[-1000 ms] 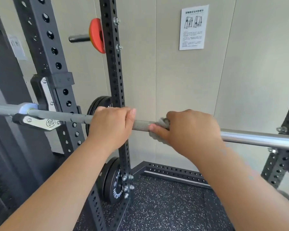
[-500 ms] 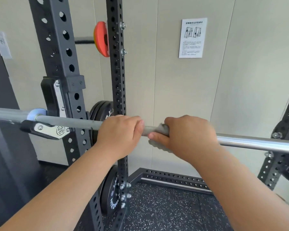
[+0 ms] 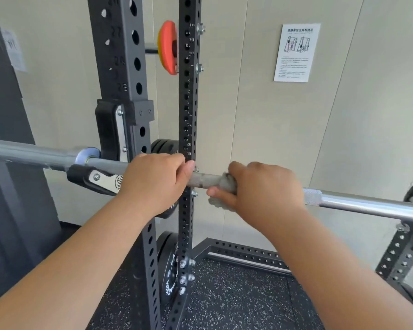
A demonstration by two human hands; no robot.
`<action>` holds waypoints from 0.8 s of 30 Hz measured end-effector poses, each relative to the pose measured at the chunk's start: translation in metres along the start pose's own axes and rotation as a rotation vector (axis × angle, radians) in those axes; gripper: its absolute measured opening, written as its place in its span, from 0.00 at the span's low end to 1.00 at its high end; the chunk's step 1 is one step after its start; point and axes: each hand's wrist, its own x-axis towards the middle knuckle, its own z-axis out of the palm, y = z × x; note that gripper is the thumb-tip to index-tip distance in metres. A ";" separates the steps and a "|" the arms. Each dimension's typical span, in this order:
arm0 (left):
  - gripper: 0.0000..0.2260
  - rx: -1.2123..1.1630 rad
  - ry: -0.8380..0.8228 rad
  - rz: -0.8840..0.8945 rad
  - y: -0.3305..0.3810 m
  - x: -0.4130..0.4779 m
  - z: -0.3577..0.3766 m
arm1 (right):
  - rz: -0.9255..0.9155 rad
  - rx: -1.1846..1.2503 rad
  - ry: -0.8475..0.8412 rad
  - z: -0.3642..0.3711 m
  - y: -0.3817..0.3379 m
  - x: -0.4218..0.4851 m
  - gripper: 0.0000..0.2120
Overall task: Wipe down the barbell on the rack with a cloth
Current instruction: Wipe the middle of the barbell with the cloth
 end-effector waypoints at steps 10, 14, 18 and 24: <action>0.22 -0.016 -0.022 0.079 -0.049 -0.006 -0.005 | 0.080 0.089 -0.087 -0.002 -0.015 0.009 0.34; 0.23 -0.045 -0.075 0.097 -0.055 -0.007 0.002 | 0.049 -0.009 -0.051 0.000 -0.057 0.028 0.35; 0.24 -0.076 -0.074 0.132 -0.062 -0.005 0.002 | -0.107 0.056 0.050 0.009 -0.079 0.031 0.30; 0.24 0.027 -0.009 0.079 -0.059 -0.005 0.007 | 0.065 0.070 0.007 0.000 -0.032 0.010 0.33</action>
